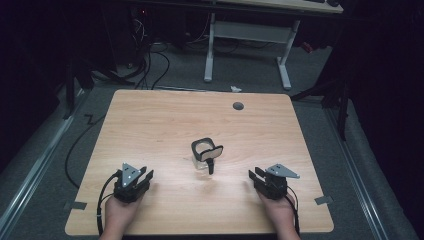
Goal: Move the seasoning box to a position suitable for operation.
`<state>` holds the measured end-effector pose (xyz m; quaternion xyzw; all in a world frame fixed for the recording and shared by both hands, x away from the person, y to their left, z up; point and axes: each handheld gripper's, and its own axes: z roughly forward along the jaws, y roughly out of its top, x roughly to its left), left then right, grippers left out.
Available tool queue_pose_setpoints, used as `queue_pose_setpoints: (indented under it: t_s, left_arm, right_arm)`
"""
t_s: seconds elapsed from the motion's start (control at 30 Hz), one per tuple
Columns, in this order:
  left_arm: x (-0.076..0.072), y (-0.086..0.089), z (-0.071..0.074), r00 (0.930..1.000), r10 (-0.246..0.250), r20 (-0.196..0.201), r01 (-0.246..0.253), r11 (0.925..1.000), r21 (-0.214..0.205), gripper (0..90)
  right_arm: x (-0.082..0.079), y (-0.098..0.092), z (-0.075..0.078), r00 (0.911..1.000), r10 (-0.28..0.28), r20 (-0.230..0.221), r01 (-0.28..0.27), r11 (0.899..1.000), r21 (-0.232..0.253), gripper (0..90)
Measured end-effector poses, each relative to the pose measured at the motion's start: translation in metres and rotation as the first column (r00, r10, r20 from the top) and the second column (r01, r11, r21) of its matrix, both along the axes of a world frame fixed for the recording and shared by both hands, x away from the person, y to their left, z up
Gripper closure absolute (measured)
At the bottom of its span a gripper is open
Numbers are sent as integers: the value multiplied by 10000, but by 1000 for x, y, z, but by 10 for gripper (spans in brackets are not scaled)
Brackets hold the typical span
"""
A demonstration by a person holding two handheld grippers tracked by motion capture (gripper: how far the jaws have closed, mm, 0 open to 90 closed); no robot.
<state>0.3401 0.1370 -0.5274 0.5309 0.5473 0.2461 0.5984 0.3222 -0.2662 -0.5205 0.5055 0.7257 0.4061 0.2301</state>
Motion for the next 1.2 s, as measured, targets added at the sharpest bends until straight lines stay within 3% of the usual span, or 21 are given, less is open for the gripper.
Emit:
queue_pose_setpoints:
  t_s: [0.17, 0.3, 0.6, 0.73, 0.87, 0.93, 0.97, 1.0, 1.17, 1.2]
  left_arm:
    - [0, 2, 1, 9999, 104, -27, -105, 9998, -185, 690]
    - [-3, 5, -2, 9998, 221, 6, -221, 9996, 193, 656]
    - [-4, 12, 2, 9996, 267, -23, -267, 9996, -71, 710]
    - [-3, 14, 0, 9994, 304, -134, -308, 9990, -316, 687]
    - [-4, 12, -1, 9998, 199, 49, -199, 9998, 9, 646]
    - [-3, 13, 1, 9997, 240, 85, -239, 9997, -102, 626]
    - [-2, 15, 2, 9995, 314, -62, -316, 9986, -425, 624]
    - [-2, 15, 1, 9994, 329, -99, -334, 9982, -496, 624]
    - [-4, 12, 1, 9997, 197, 122, -197, 9998, -57, 617]
    - [-3, 13, 2, 9998, 214, 64, -212, 9995, -225, 617]
  right_arm:
    - [1, 6, -2, 9998, 147, -122, -147, 9999, -8, 713]
    - [3, 12, -2, 9996, 281, -22, -281, 9995, -129, 724]
    - [8, 35, 2, 9961, 875, 149, -864, 9944, -612, 900]
    - [7, 47, 5, 9936, 1125, 25, -1120, 9909, -748, 900]
    - [5, 59, 7, 9909, 1338, 117, -1324, 9877, -831, 900]
    - [6, 70, 6, 9873, 1589, 84, -1578, 9844, -776, 900]
    - [7, 74, 6, 9863, 1649, 21, -1642, 9834, -771, 900]
    - [6, 77, 7, 9846, 1747, 5, -1743, 9824, -677, 900]
    - [1, 93, 8, 9764, 2154, 181, -2141, 9751, -573, 900]
    - [1, 101, 7, 9726, 2315, 217, -2300, 9715, -579, 900]
